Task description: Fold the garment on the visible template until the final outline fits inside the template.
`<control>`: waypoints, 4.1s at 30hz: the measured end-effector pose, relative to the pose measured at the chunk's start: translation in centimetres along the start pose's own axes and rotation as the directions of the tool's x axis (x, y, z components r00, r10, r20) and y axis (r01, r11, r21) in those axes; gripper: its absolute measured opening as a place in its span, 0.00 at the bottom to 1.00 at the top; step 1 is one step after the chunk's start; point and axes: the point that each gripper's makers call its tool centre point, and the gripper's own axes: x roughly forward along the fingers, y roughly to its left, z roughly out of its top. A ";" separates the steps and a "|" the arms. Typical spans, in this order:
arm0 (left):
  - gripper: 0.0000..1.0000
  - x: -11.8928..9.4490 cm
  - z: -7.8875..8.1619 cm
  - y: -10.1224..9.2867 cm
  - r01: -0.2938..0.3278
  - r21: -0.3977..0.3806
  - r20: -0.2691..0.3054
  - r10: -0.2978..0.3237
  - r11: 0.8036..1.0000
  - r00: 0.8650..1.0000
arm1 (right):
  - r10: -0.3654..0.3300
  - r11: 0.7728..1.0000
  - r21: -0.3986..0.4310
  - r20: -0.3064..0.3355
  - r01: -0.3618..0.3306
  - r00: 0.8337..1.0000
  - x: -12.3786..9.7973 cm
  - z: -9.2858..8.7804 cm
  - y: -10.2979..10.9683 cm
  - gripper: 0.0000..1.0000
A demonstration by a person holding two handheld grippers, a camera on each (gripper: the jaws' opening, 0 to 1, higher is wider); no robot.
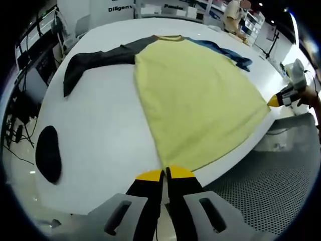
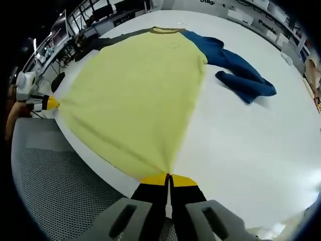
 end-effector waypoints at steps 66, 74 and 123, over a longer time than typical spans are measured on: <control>0.99 -5.0 8.2 -4.2 -0.034 0.156 0.477 -0.046 0.987 0.878 | -0.017 0.999 -0.017 0.475 0.028 0.880 -0.4 13.9 -6.5 0.61; 0.97 -5.6 8.9 -3.5 -0.086 0.134 0.523 0.003 0.987 0.853 | -0.024 1.000 -0.004 0.400 0.028 0.916 1.3 14.6 -8.4 0.52; 0.79 -5.0 8.7 -2.4 -0.087 0.083 0.508 0.033 0.993 0.861 | -0.098 0.993 -0.037 0.245 0.110 0.965 3.3 16.1 -12.7 0.00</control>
